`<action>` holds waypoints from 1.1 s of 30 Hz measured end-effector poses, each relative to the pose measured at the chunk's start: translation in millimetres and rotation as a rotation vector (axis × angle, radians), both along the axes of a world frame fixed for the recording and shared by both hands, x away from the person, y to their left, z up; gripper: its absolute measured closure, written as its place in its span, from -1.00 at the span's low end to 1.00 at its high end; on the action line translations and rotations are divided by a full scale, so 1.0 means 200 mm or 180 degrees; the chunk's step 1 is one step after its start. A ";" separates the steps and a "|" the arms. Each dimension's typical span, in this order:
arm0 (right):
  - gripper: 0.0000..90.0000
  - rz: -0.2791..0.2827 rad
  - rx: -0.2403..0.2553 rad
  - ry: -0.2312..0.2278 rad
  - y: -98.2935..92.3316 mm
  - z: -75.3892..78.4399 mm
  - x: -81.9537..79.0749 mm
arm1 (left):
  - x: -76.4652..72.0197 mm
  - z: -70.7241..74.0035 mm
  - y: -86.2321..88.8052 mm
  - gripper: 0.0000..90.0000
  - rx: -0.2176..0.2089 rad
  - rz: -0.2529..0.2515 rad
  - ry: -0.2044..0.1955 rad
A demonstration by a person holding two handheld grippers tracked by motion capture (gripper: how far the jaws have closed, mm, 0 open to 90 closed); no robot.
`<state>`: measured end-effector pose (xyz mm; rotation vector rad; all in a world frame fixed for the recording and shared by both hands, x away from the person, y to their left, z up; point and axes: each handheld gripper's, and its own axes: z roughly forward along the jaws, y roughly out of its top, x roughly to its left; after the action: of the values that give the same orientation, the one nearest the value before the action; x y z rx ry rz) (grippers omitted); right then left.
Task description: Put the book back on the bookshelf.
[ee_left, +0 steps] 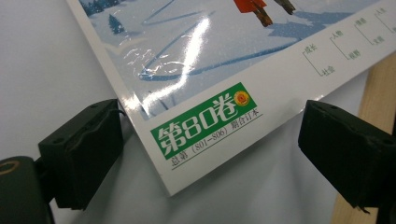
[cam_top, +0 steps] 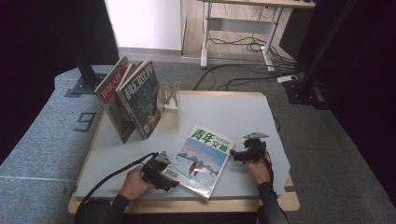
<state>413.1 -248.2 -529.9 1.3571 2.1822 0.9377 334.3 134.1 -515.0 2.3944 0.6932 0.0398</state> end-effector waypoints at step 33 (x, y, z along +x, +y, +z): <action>-0.92 -0.0314 -0.0123 -0.0041 0.07 0.00 0.17 | -0.08 0.00 -0.07 -0.75 -0.0340 -0.0301 0.0261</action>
<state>447.2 -235.0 -530.1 1.4226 2.0923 0.8609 317.6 121.0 -515.9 2.3331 0.6031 -0.1325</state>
